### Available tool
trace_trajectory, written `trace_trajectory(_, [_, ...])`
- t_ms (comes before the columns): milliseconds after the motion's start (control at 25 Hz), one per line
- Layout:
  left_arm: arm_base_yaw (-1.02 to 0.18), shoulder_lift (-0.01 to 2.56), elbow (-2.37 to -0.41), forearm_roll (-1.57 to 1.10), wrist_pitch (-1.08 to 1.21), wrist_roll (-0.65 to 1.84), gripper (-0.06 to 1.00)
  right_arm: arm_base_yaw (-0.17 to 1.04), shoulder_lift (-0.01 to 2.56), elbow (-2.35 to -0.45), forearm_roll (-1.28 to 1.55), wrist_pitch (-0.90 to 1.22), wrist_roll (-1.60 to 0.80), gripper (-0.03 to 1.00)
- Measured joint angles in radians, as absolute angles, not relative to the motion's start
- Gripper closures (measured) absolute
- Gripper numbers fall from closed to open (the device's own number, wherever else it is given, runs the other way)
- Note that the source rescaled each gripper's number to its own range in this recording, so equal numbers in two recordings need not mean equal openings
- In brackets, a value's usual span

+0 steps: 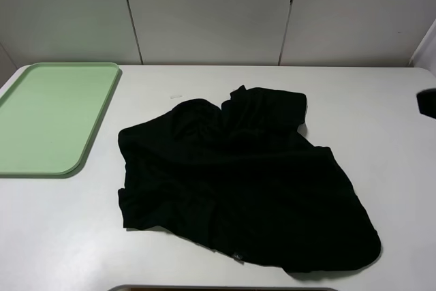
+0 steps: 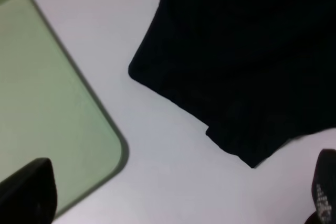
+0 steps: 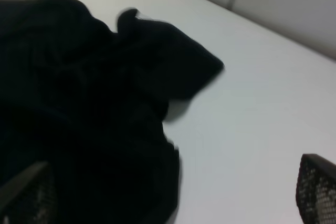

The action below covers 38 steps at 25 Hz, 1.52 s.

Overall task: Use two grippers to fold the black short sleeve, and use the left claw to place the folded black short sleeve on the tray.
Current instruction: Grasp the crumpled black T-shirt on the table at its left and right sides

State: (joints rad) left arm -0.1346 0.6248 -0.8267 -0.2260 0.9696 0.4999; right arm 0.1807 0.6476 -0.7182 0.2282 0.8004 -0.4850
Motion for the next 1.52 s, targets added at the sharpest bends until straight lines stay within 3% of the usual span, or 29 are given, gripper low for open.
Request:
trace_trajectory(640, [-0.135, 1.163, -0.926, -0.39, 0.721, 0.83, -0.03, 0.181, 1.245, -0.828, 0.221, 0.588, -0.684, -0.03])
trace_trajectory(1040, [-0.135, 1.254, -0.926, -0.513, 0.742, 1.226, -0.03, 0.181, 1.353, -0.823, 0.381, 0.807, -1.09, -0.03])
trace_trajectory(1520, [-0.135, 1.364, -0.926, -0.514, 0.731, 1.277, -0.03, 0.181, 1.466, -0.82, 0.453, 0.786, -1.186, -0.03])
